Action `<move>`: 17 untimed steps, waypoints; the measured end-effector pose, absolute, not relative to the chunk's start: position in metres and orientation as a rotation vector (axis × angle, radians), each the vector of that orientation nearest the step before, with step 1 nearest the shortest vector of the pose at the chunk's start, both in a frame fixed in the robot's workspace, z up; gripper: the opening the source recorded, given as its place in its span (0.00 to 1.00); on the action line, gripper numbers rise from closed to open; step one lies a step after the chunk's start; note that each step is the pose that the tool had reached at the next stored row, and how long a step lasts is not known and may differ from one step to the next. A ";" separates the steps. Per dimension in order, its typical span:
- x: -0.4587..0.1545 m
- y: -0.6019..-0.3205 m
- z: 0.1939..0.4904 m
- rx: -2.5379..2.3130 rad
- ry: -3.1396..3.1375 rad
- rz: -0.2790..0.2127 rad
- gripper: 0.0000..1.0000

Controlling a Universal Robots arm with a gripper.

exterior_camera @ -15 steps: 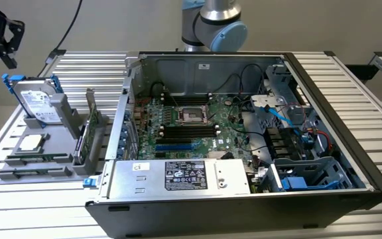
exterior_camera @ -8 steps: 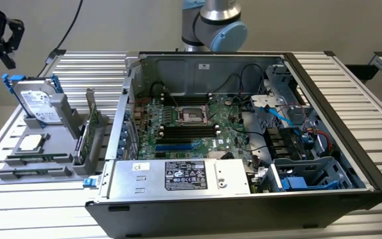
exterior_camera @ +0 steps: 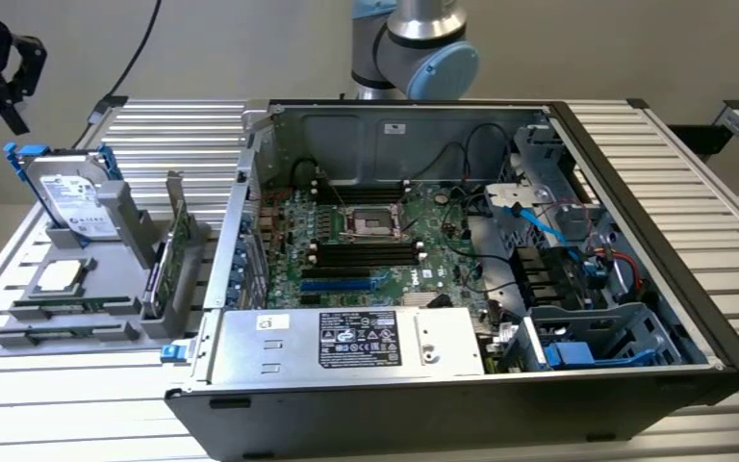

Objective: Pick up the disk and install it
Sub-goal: 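Pick up the disk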

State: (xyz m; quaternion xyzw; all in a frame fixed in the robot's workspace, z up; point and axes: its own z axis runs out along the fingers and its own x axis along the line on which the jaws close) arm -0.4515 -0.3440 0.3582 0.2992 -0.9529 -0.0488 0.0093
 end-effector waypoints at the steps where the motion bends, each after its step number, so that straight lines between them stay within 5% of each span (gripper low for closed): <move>1: -0.451 -0.344 0.358 0.961 -2.967 -0.152 0.11; 17: -0.451 -0.344 0.356 1.376 -2.783 -0.145 0.11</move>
